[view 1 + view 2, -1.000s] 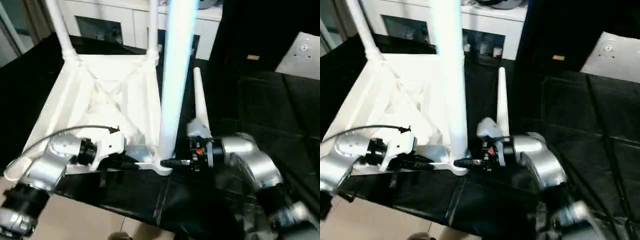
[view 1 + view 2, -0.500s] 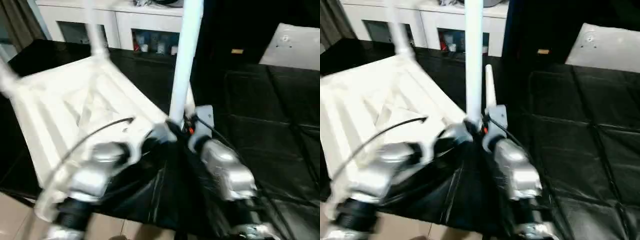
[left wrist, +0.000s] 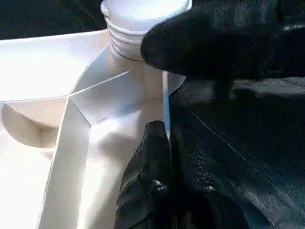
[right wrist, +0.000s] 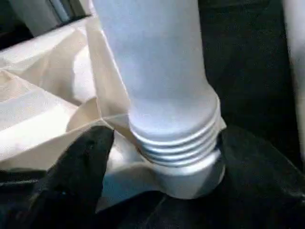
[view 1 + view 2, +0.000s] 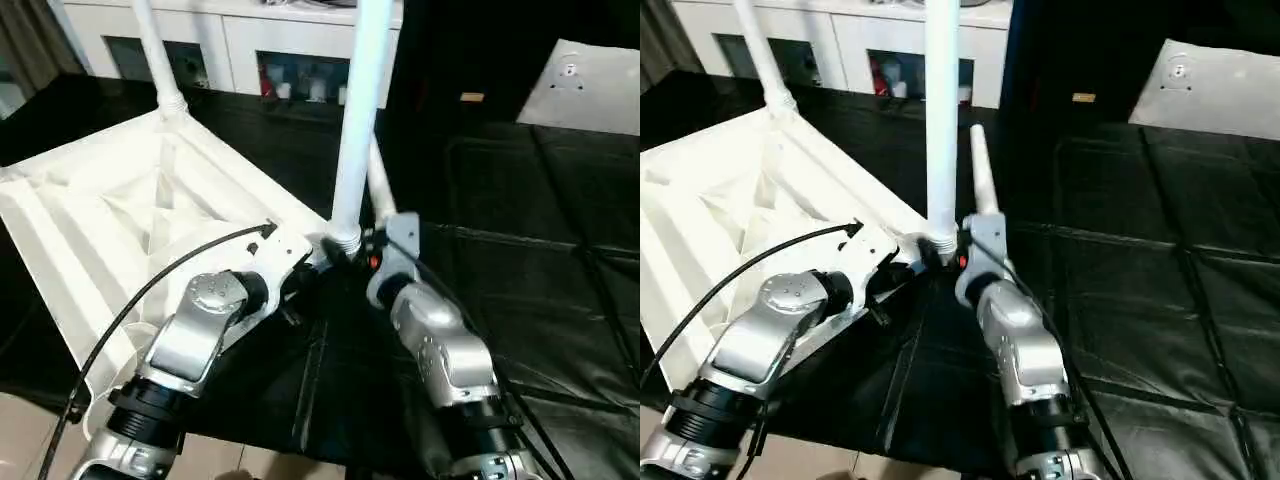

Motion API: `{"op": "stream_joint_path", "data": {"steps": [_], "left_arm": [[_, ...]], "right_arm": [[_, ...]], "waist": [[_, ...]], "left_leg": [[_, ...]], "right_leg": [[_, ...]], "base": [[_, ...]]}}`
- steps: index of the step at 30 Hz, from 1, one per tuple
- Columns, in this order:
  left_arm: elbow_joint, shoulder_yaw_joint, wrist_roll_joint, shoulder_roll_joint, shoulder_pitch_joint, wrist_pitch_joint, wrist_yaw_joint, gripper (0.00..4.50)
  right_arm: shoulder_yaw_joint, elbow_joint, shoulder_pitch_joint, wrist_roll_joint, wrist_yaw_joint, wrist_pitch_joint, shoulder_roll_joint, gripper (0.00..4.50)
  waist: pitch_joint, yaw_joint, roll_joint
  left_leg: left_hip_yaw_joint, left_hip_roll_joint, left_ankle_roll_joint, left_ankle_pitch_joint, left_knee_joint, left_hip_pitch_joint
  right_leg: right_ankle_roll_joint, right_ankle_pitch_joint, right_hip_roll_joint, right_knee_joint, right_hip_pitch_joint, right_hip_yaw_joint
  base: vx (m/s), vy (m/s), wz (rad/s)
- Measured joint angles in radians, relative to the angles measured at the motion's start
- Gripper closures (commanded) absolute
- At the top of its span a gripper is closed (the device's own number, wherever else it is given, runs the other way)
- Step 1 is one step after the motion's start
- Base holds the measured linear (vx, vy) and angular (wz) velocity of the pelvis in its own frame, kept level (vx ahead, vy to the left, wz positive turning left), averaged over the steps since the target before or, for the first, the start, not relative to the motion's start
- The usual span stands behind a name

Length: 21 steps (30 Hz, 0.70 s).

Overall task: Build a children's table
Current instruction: Rotate leg to tighten

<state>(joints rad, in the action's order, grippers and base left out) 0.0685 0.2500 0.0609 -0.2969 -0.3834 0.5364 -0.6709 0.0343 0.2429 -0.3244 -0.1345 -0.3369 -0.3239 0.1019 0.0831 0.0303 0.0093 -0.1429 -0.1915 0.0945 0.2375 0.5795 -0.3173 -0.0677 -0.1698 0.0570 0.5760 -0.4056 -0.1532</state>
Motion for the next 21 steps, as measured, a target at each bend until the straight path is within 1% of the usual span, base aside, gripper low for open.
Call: {"op": "stream_joint_path", "data": {"steps": [3, 5, 6, 8, 12, 14, 17, 19, 21], "left_arm": [[0.024, 0.001, -0.021, -0.055, 0.000, -0.066, -0.059, 4.50], [0.034, 0.000, -0.024, -0.079, 0.001, -0.095, -0.087, 4.50], [0.047, 0.001, -0.028, -0.105, 0.001, -0.130, -0.122, 4.50], [0.065, 0.001, -0.029, -0.129, 0.001, -0.173, -0.158, 4.50], [0.137, 0.005, -0.058, -0.201, -0.005, -0.310, -0.275, 4.50], [0.167, 0.005, -0.070, -0.227, -0.009, -0.355, -0.328, 4.50], [0.212, 0.004, -0.097, -0.252, -0.021, -0.409, -0.421, 4.50], [0.239, 0.005, -0.108, -0.261, -0.029, -0.448, -0.478, 4.50], [0.277, 0.027, -0.109, -0.277, -0.057, -0.491, -0.534, 4.50]], "right_arm": [[-0.005, -0.006, 0.014, -0.028, -0.054, 0.010, -0.044, 0.08], [-0.011, -0.015, 0.014, -0.035, -0.077, 0.010, -0.070, 0.08], [-0.013, -0.040, 0.017, -0.047, -0.112, 0.011, -0.099, 0.08], [-0.014, -0.072, 0.017, -0.056, -0.154, 0.012, -0.135, 0.08], [0.021, -0.117, 0.014, -0.069, -0.314, 0.023, -0.249, 0.08], [0.034, -0.119, 0.009, -0.069, -0.374, 0.027, -0.293, 0.08], [0.062, -0.118, -0.002, -0.070, -0.469, 0.033, -0.353, 0.08], [0.080, -0.114, -0.026, -0.074, -0.532, 0.035, -0.385, 0.08], [0.098, -0.100, -0.053, -0.092, -0.615, 0.043, -0.419, 0.08]], "waist": [[0.001, 0.007, 0.001], [0.001, 0.013, 0.002], [0.001, 0.017, 0.002], [0.001, 0.024, 0.001], [0.000, 0.035, 0.001], [0.000, 0.040, 0.001], [0.000, 0.054, 0.000], [-0.001, 0.063, -0.001], [-0.002, 0.072, -0.003]], "left_leg": [[0.000, 0.000, 0.000, 0.000, 0.000, 0.000], [0.000, 0.000, 0.000, 0.000, 0.000, -0.001], [0.000, 0.000, 0.000, 0.000, 0.001, -0.001], [0.000, 0.000, 0.000, 0.000, 0.001, 0.000], [0.000, 0.000, 0.000, 0.000, 0.003, 0.000], [0.000, 0.000, 0.000, 0.000, 0.005, 0.000], [0.000, 0.000, 0.000, 0.000, 0.007, 0.000], [0.000, 0.000, 0.000, 0.000, 0.007, 0.000], [-0.001, 0.000, 0.000, 0.000, 0.008, 0.000]], "right_leg": [[-0.001, 0.000, 0.000, 0.001, 0.000, 0.000], [-0.001, 0.000, 0.000, 0.001, 0.000, 0.000], [-0.001, 0.000, 0.000, 0.001, 0.000, 0.000], [-0.001, 0.000, 0.000, 0.001, 0.000, 0.000], [-0.001, 0.000, 0.000, 0.003, 0.000, 0.000], [-0.001, 0.000, 0.000, 0.004, 0.001, 0.000], [-0.001, 0.001, 0.000, 0.004, 0.001, 0.001], [-0.001, 0.001, 0.001, 0.004, 0.002, 0.001], [-0.001, 0.001, 0.001, 0.005, 0.002, 0.001]], "base": [[0.000, 0.000, 0.00], [0.000, 0.000, 0.00], [0.000, 0.000, 0.00], [0.000, 0.000, 0.00], [0.000, 0.000, 0.00], [0.000, 0.000, 0.00], [0.000, 0.000, 0.00], [0.000, 0.000, 0.00], [0.000, 0.000, 0.00]]}}
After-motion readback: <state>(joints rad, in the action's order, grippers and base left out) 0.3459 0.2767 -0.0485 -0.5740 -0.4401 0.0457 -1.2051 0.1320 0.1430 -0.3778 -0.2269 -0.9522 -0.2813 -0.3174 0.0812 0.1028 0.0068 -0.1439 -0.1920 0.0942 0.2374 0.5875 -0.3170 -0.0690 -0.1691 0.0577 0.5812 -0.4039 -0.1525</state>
